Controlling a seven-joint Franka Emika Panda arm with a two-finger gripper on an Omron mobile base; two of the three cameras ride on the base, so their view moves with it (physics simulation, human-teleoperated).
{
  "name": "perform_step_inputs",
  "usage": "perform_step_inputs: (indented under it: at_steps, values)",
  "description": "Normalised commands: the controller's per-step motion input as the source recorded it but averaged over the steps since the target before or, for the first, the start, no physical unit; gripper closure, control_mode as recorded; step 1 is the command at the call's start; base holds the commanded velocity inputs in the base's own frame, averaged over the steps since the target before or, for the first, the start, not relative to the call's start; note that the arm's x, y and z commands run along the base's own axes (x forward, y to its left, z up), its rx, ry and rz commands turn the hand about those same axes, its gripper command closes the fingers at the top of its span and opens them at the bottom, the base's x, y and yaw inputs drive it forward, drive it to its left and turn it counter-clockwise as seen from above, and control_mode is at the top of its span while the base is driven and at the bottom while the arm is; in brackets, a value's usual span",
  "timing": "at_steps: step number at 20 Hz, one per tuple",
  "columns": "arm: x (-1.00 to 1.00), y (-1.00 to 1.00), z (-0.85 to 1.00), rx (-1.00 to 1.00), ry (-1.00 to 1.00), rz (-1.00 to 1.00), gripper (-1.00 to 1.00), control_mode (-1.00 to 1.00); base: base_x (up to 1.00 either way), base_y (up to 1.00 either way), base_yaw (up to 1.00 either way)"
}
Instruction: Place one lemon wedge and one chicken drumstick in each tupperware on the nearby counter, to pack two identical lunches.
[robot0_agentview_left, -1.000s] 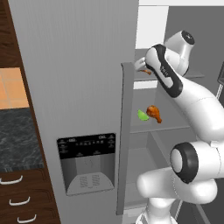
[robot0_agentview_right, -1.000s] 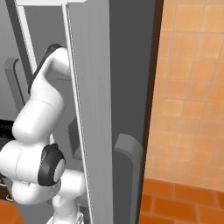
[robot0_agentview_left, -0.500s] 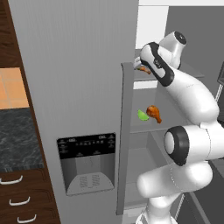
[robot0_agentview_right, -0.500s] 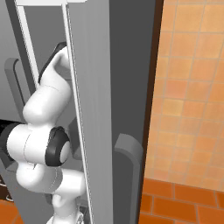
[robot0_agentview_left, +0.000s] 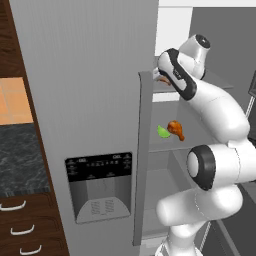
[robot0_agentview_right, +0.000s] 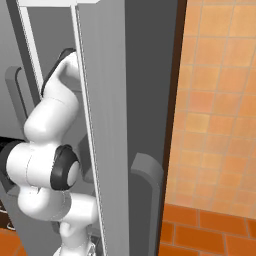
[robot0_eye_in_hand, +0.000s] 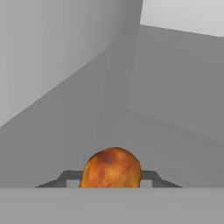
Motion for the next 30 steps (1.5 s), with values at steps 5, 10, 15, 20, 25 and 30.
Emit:
perform_step_inputs:
  at_steps: [5,10,15,20,25,30]
  values:
    - [-0.69,-0.08,-0.18,0.00,-0.14,0.03,1.00,-1.00,0.00,0.00,0.00]
    - [-1.00,-0.06,0.11,0.00,-0.21,-0.01,1.00,-1.00,0.00,0.00,0.00]
    - [-1.00,0.00,0.24,0.00,-0.11,-0.12,1.00,-1.00,0.00,0.00,0.00]
    - [-1.00,0.00,0.47,0.00,0.09,-0.14,1.00,-1.00,0.00,0.00,0.00]
    - [-1.00,0.00,0.23,0.00,0.21,-0.09,1.00,-1.00,0.00,0.00,0.00]
    - [-0.67,0.01,-0.47,0.00,0.19,-0.07,1.00,-1.00,0.00,0.00,0.00]
